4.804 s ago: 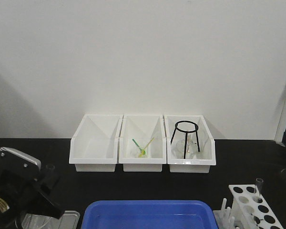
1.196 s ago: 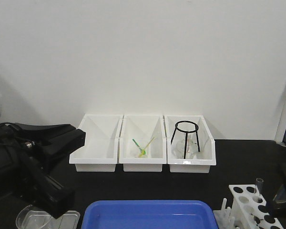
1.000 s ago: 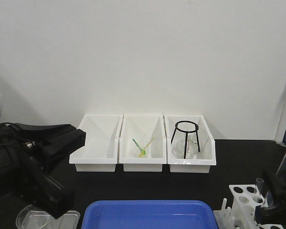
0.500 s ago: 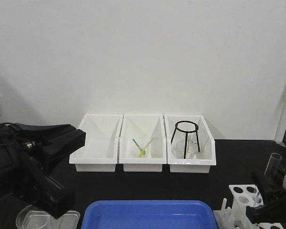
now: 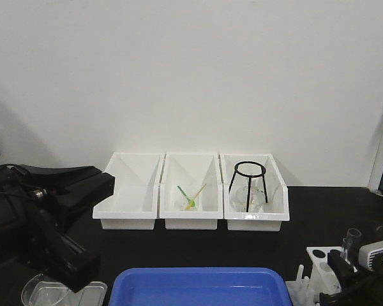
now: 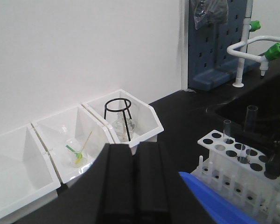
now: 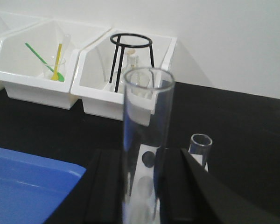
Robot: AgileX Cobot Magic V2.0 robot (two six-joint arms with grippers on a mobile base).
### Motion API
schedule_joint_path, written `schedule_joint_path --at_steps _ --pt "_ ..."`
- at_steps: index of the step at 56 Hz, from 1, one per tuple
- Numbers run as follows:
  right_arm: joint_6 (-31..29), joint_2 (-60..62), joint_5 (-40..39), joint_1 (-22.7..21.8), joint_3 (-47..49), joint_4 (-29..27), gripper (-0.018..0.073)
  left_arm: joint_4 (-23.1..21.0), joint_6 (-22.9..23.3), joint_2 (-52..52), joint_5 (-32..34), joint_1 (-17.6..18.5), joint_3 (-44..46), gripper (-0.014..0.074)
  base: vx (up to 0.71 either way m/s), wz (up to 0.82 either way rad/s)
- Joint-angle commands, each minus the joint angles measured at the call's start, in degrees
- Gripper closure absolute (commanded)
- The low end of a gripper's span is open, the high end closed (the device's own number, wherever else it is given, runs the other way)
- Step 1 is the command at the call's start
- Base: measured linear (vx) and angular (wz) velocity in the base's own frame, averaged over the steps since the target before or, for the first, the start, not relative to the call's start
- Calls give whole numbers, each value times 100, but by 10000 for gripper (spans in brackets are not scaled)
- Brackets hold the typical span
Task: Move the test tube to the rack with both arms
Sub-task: 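Carry the tube with the right gripper and insert it into the rack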
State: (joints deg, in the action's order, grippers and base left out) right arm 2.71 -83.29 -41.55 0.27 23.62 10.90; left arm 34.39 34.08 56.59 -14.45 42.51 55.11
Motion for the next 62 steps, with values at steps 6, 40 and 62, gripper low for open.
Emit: schedule_joint_path --at_steps 6,40,62 --pt "-12 -261 -757 -22 172 4 568 26 25 -93 405 36 156 603 0 0" --pt "-11 -450 -718 -22 172 -1 443 26 25 -93 405 36 156 603 0 0" --pt "-6 -171 -822 -22 172 -32 111 26 25 -93 411 36 156 603 0 0"
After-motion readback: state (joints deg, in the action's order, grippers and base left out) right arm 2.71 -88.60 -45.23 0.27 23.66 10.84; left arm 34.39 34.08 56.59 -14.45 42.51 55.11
